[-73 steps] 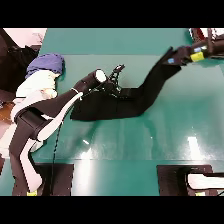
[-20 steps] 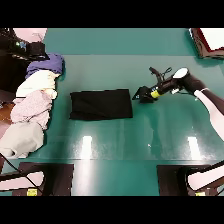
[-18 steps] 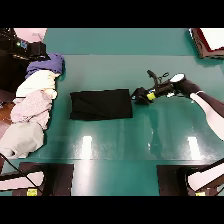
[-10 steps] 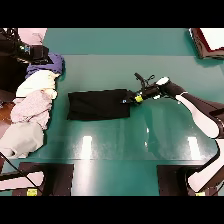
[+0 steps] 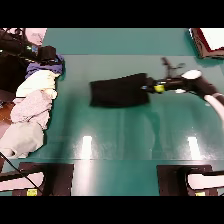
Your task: Fold the shirts.
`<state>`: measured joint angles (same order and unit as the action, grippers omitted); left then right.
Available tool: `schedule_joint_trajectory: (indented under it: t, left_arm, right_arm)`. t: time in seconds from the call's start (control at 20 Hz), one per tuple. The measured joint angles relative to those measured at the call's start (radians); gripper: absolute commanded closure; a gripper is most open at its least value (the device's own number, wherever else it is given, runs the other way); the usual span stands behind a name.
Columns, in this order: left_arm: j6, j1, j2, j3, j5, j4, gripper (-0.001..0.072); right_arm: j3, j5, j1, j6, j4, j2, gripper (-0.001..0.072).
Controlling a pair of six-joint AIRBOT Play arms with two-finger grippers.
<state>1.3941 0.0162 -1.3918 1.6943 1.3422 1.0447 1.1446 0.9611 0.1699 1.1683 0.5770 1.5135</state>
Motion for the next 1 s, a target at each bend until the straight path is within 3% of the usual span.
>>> schedule_joint_trajectory:
  t: [0.25, 0.5, 0.85, 0.9, 0.95, 1.0]
  left_arm:
    - [-0.005, 0.129, 0.0, 0.0, -0.082, -0.012, 0.068]
    - [-0.007, 0.225, 0.0, 0.0, -0.164, -0.016, 0.068]
    - [-0.007, 0.263, 0.0, 0.0, -0.199, -0.013, 0.068]
    - [-0.007, 0.264, 0.0, 0.0, -0.2, -0.011, 0.068]
    - [-0.007, 0.266, 0.0, 0.0, -0.201, -0.011, 0.068]
    - [-0.007, 0.267, 0.0, 0.0, -0.202, -0.009, 0.068]
  right_arm:
    - [-0.215, -0.105, -0.456, 0.057, 0.144, -0.314, 0.0695]
    - [-0.351, -0.147, -0.929, 0.094, 0.237, -0.459, 0.0695]
    - [-0.301, -0.066, -1.146, 0.121, 0.444, -0.406, 0.0683]
    - [-0.275, -0.046, -1.154, 0.143, 0.494, -0.394, 0.0508]
    - [-0.248, -0.027, -1.16, 0.167, 0.544, -0.382, 0.0232]
    - [-0.217, -0.011, -1.164, 0.185, 0.593, -0.37, 0.0083]
